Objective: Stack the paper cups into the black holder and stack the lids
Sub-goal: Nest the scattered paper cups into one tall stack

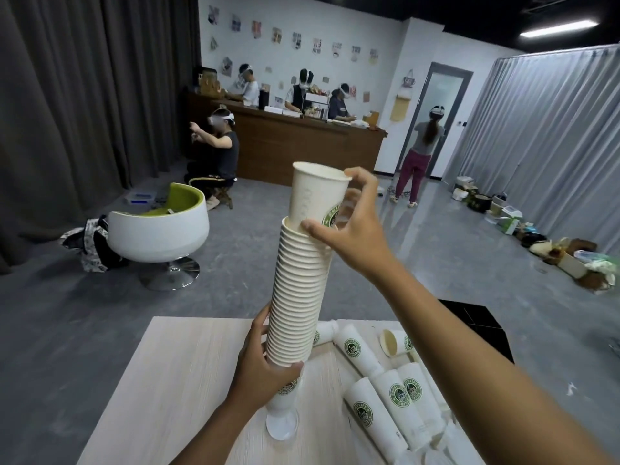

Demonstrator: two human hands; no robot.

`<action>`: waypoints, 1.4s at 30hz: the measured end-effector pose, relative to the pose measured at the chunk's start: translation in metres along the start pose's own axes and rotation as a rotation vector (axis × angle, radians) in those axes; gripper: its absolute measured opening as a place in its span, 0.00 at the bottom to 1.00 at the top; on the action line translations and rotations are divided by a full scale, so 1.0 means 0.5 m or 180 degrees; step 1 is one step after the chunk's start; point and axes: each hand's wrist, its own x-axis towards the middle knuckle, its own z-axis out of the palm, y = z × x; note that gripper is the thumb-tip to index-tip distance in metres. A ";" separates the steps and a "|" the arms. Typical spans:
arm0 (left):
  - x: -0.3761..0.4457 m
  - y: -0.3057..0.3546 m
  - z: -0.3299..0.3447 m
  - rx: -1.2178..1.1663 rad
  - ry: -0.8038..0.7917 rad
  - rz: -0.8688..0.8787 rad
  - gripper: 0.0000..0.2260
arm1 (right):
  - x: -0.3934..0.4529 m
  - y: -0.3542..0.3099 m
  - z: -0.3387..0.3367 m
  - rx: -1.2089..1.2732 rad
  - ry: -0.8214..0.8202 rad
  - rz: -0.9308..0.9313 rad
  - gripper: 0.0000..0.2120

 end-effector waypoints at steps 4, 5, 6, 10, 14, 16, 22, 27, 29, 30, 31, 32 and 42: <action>0.019 0.007 -0.005 0.0050 -0.0077 0.0003 0.52 | -0.030 0.030 0.012 0.0102 -0.0341 0.0268 0.31; 0.026 0.011 -0.007 0.0036 -0.0104 0.0005 0.52 | -0.034 0.033 0.012 0.0076 -0.0398 0.0274 0.30; 0.032 0.014 -0.007 0.0026 -0.0124 0.0010 0.52 | -0.039 0.034 0.012 0.0078 -0.0445 0.0286 0.30; 0.060 0.022 -0.004 0.0025 -0.0190 0.0063 0.53 | -0.049 0.044 0.008 0.0080 -0.0503 0.0308 0.32; 0.076 0.013 0.003 0.0055 -0.0263 0.0042 0.53 | -0.053 0.057 -0.012 0.0087 -0.0526 0.0394 0.36; 0.080 0.007 0.010 0.0061 -0.0314 0.0022 0.54 | -0.056 0.065 -0.024 0.0087 -0.0590 0.0452 0.38; 0.088 -0.006 0.042 0.0072 -0.0342 0.0035 0.53 | -0.075 0.097 -0.062 0.0258 -0.0537 0.0645 0.46; 0.076 -0.024 0.079 0.0065 -0.0261 -0.0085 0.52 | -0.199 0.239 -0.086 0.0376 -0.0055 0.1230 0.36; 0.072 -0.029 0.093 0.0026 -0.0209 -0.0160 0.51 | -0.280 0.332 -0.093 0.0165 -0.0341 0.1758 0.35; 0.070 -0.032 0.101 0.0020 -0.0191 -0.0205 0.51 | -0.326 0.381 -0.093 0.0069 -0.0543 0.2004 0.35; 0.067 -0.034 0.109 0.0003 -0.0171 -0.0256 0.51 | -0.372 0.426 -0.092 -0.0051 -0.0771 0.2201 0.35; 0.064 -0.034 0.117 -0.0012 -0.0132 -0.0306 0.51 | -0.416 0.468 -0.090 -0.0172 -0.0994 0.2314 0.36; 0.073 0.010 0.181 -0.0063 0.0361 -0.0426 0.50 | -0.582 0.653 -0.074 -0.0894 -0.2318 0.2382 0.49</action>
